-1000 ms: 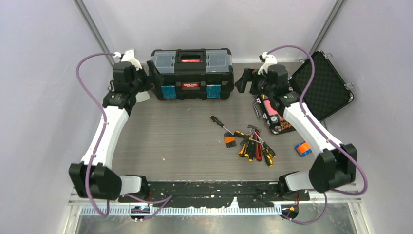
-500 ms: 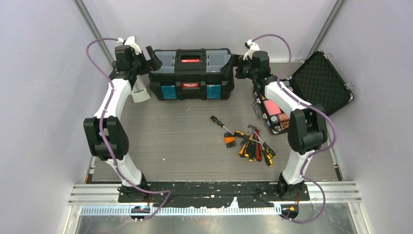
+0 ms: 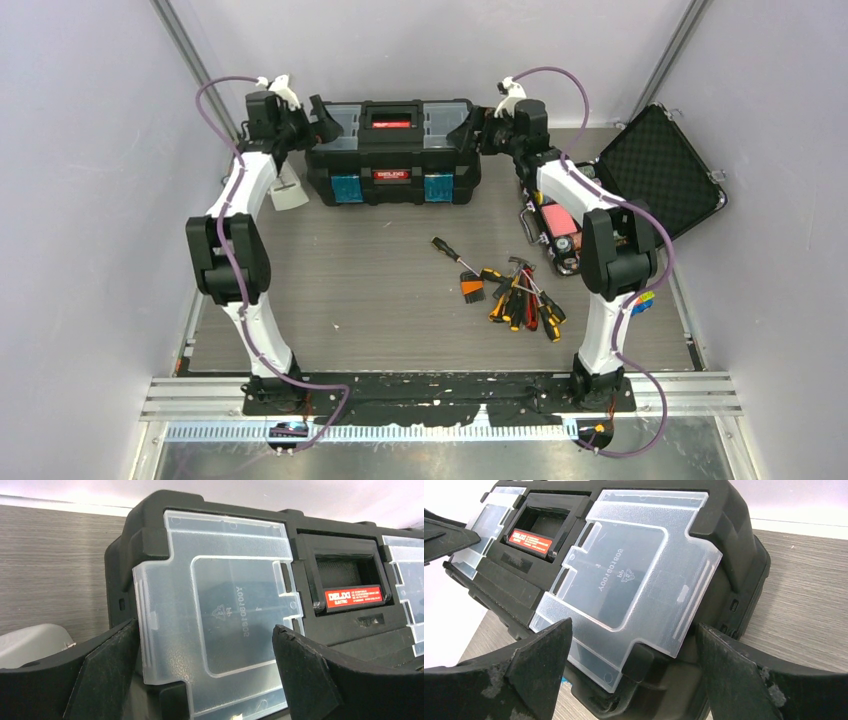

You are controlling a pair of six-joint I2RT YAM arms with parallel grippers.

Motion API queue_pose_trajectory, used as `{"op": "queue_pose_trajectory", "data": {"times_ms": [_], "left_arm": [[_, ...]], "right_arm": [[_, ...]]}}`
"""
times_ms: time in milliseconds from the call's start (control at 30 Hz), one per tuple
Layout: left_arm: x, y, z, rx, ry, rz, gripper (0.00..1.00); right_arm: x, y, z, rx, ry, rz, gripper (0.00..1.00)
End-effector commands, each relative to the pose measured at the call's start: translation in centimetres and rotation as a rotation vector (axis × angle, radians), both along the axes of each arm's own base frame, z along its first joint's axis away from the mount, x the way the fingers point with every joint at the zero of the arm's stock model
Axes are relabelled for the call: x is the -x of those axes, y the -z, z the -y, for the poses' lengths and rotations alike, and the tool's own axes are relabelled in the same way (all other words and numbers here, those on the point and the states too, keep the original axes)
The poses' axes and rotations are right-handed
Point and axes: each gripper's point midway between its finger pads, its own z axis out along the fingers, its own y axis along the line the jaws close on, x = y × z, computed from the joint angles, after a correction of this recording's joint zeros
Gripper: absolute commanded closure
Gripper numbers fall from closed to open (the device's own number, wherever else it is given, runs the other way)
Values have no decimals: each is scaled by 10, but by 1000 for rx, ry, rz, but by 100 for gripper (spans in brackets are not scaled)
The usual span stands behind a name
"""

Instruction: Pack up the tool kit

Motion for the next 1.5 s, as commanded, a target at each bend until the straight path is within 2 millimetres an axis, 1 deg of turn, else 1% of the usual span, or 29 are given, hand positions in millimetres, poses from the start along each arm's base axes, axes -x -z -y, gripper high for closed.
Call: {"op": "queue_pose_trajectory", "data": {"times_ms": [0,33,67,167,200,233,267,300,400,467,500,533,667,733,767,800,833,867,900,933,967,1067,1167,1233,1267,1333,1400,1433,1467], "left_arm": [[23,-23,43,80,135,40,2],[34,-26,59,86,166,44,2],[44,-30,68,93,183,49,2],[76,-40,93,134,220,67,3],[88,-42,101,154,228,73,3],[99,-45,107,185,231,76,3],[113,-48,112,209,234,88,3],[124,-50,117,231,239,96,3],[155,-57,133,284,259,108,3],[176,-57,139,290,264,107,3],[187,-57,141,286,263,109,3],[196,-53,138,278,241,103,3],[234,-40,126,291,187,91,3],[253,-32,116,284,156,85,3],[263,-33,111,277,148,102,3],[272,-26,107,267,137,103,3],[280,-19,101,251,124,90,2],[289,-15,96,237,115,83,2],[297,-12,93,234,110,83,2],[305,-8,91,237,106,74,2],[314,-4,89,244,107,68,2],[339,6,87,277,116,52,2],[362,20,86,292,138,30,2],[374,29,87,296,163,8,2],[380,31,88,304,180,6,2],[389,37,93,323,217,-14,2],[394,37,97,338,246,-17,2],[396,37,98,341,259,-15,2],[398,35,100,341,272,-11,2]], "right_arm": [[14,-23,-31,-51,-135,58,6],[18,-25,-30,-56,-138,62,6],[22,-25,-30,-60,-143,60,7],[37,-25,-29,-53,-168,56,7],[41,-19,-27,-46,-174,44,7],[46,-21,-27,-36,-188,50,8],[50,-17,-26,-28,-195,40,8],[55,-17,-27,-17,-213,42,8],[68,-8,-28,7,-256,23,9],[79,-6,-32,16,-300,19,10],[86,-6,-38,22,-336,24,11],[93,-5,-40,35,-355,30,11],[124,-3,-65,56,-479,46,11],[139,-3,-81,59,-538,54,11],[147,-3,-92,60,-570,61,11],[152,-2,-99,64,-596,68,11],[161,-4,-112,64,-632,78,11],[165,-2,-118,67,-659,83,11],[173,-5,-130,65,-693,95,11],[178,0,-137,67,-719,89,11],[185,0,-148,67,-749,92,11],[206,1,-167,85,-817,96,11],[211,-2,-169,97,-806,104,11],[206,-9,-166,113,-764,120,10],[204,-11,-163,124,-748,120,9],[197,-22,-156,149,-688,140,6],[189,-40,-144,160,-609,168,4],[179,-43,-135,167,-544,163,1],[178,-53,-129,153,-508,165,3]]}}
